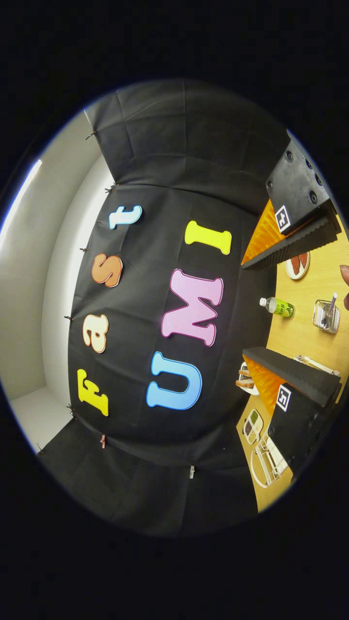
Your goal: Take the plate from the dish rack, then take the spoon from the basket and place it into the plate.
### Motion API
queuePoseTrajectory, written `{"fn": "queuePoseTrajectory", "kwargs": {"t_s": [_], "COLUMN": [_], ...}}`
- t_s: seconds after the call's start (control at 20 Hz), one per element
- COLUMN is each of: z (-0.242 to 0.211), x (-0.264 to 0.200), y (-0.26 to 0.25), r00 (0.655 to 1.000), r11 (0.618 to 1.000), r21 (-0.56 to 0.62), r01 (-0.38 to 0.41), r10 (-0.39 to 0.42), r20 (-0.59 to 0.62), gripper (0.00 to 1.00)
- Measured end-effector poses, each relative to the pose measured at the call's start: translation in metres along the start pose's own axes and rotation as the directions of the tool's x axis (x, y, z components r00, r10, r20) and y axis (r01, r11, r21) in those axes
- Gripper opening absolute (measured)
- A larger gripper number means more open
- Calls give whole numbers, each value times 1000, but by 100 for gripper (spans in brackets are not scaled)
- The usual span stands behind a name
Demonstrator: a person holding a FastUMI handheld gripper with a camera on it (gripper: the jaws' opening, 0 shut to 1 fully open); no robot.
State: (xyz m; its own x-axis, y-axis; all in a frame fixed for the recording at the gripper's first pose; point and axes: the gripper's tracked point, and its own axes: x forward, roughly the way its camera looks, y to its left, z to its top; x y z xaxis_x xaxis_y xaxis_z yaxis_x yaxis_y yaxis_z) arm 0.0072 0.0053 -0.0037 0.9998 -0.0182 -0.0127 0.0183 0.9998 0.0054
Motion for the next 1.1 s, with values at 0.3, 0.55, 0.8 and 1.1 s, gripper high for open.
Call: {"fn": "queuePoseTrajectory", "kwargs": {"t_s": [0.3, 0.55, 0.8, 1.1], "z": [-4, -25, -60, -123], "x": [2, 11, 28, 52], "y": [6, 28, 58, 107], "r00": [1000, 993, 964, 877], "r11": [1000, 998, 995, 990], "r21": [3, 42, 78, 129], "r01": [-2, -41, -60, -55], "r10": [2, 45, 78, 110], "r20": [-16, -114, -256, -468], "gripper": [97, 97, 98, 98]}}
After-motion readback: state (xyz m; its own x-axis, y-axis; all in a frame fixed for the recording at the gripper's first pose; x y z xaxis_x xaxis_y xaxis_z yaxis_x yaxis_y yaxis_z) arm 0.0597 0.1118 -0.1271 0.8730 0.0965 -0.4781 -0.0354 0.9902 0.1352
